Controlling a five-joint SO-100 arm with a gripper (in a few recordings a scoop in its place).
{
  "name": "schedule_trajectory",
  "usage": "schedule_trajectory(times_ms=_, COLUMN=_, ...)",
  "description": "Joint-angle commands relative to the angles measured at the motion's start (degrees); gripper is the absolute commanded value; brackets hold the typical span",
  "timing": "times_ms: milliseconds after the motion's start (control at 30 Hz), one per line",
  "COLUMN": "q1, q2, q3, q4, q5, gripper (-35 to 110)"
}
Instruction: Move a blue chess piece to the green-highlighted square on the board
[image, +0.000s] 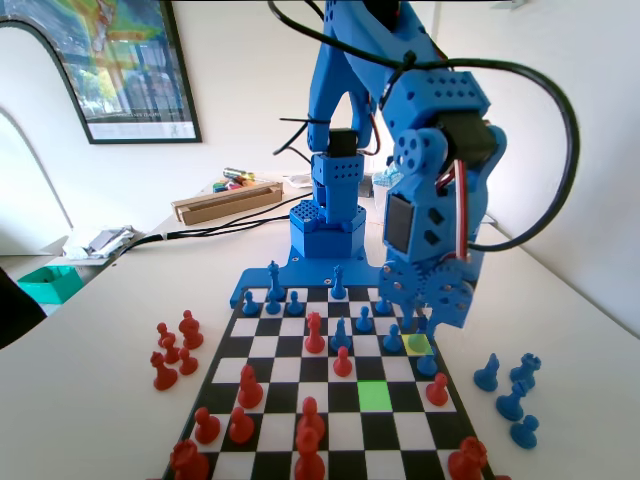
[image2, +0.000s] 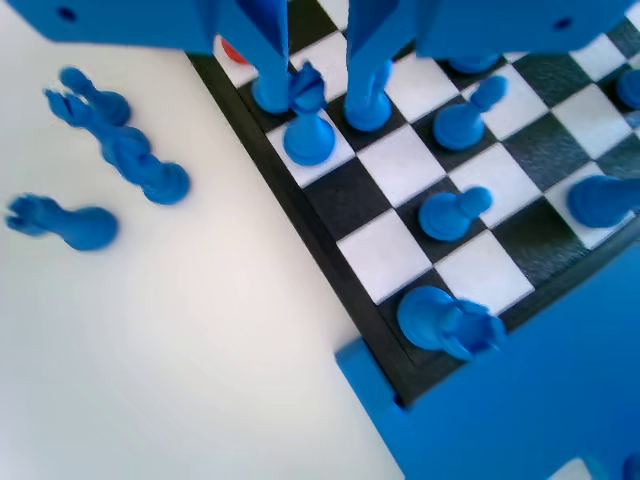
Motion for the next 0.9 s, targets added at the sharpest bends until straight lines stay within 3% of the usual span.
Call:
schedule_trajectory(times_ms=0, q1=-0.6, q2=1.3, q3=-0.1, q4=-0.2, q5=-1.1, gripper=9)
schedule_trajectory(times_ms=667, q1=-0.6, q2=0.5, q3=-1.8, q4=-0.7, q5=-1.4, gripper=1)
schedule_trajectory(times_ms=867, q1=-0.2, q2=3.8, q3=-6.5, q4=3.6, q5=-0.6, gripper=1)
